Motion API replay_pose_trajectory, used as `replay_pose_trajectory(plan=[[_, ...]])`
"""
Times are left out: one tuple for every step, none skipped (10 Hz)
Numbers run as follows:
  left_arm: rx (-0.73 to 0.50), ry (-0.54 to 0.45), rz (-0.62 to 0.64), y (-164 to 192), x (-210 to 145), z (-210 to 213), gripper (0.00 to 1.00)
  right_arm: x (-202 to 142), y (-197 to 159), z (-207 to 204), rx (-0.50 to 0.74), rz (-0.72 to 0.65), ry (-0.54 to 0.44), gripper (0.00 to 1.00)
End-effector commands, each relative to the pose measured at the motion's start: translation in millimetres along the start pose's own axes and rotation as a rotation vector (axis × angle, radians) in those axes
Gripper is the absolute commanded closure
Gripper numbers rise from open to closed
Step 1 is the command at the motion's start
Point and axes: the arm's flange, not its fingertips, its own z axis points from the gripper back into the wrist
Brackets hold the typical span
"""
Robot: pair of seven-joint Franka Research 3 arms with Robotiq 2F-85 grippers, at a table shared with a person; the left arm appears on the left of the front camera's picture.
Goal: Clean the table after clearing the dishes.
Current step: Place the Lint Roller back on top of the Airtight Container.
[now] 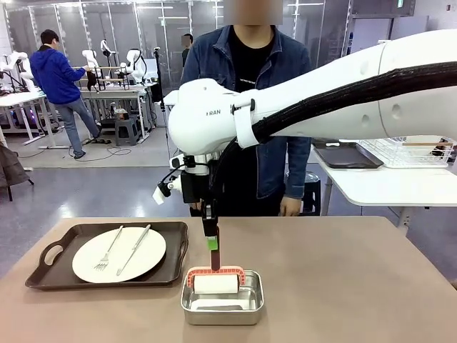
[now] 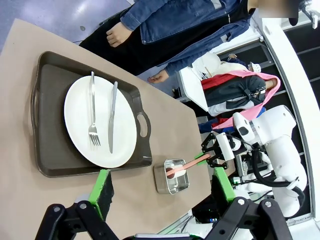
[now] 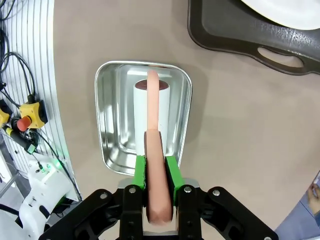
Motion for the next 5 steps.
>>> replay_pose_trajectory(plan=[[-0.018, -0.009, -0.014, 0.3, 0.7, 1.9, 0.0, 0.3, -5.6, -5.7, -0.012, 0.023, -0.007, 0.78], [-0.018, -0.009, -0.014, 0.3, 0.7, 1.9, 0.0, -1.0, -9.3, -10.9, -0.029, 0.017, -0.007, 0.78], [-0.018, -0.009, -0.014, 0.3, 0.7, 1.9, 0.0, -2.4, -12.9, -15.4, -0.048, -0.001, -0.005, 0.78], [-0.018, -0.009, -0.014, 0.3, 0.7, 1.9, 0.0, -2.7, -16.4, -21.9, -0.053, 0.002, -0.005, 0.78], [-0.018, -0.009, -0.014, 0.3, 0.7, 1.9, 0.0, -2.7, -19.6, -26.6, -0.042, 0.001, -0.01, 0.78]])
